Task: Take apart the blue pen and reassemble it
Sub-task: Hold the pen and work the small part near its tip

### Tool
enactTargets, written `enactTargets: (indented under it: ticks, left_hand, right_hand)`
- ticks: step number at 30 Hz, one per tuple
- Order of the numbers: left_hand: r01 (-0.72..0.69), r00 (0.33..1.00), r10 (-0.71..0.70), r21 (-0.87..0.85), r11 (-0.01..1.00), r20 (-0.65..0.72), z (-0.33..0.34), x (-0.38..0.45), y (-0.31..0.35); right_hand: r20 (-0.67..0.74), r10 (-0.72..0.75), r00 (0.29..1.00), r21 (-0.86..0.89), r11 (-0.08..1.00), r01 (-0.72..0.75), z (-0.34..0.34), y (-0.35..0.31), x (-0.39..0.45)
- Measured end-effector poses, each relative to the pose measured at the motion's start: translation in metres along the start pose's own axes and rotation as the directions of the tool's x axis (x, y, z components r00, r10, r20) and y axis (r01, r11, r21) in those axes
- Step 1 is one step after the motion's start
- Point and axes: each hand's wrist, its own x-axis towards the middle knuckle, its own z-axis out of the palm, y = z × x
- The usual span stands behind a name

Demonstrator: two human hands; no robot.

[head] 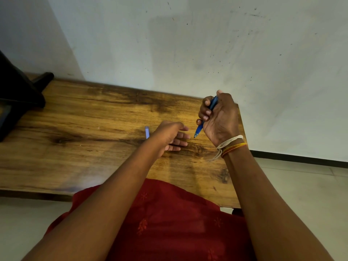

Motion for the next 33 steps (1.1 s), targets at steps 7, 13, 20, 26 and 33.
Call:
enactTargets:
  ticks: [7,13,20,26,33]
  left_hand:
    - [0.002,1.0,-0.002,0.002,1.0,-0.003,0.0,-0.002,-0.001]
    - [0.005,1.0,-0.005,-0.006,1.0,0.0,-0.001,-0.003,0.0]
    - [0.006,1.0,-0.006,-0.003,1.0,0.001,-0.011,-0.003,-0.002]
    - [0.006,1.0,-0.006,0.003,1.0,-0.001,-0.011,-0.003,-0.002]
    - [0.004,1.0,-0.004,0.002,1.0,-0.002,-0.011,-0.003,-0.002]
  right_hand:
    - [0.013,0.016,1.0,-0.019,1.0,-0.016,0.001,-0.001,-0.002]
    - [0.012,0.008,1.0,-0.041,0.999,-0.008,0.001,0.001,0.0]
    - [0.021,0.02,1.0,-0.028,0.999,-0.02,0.01,0.007,0.002]
    - [0.02,0.02,1.0,-0.035,0.999,-0.019,0.011,0.007,0.001]
    - [0.014,0.028,1.0,-0.014,1.0,-0.028,0.012,0.007,0.001]
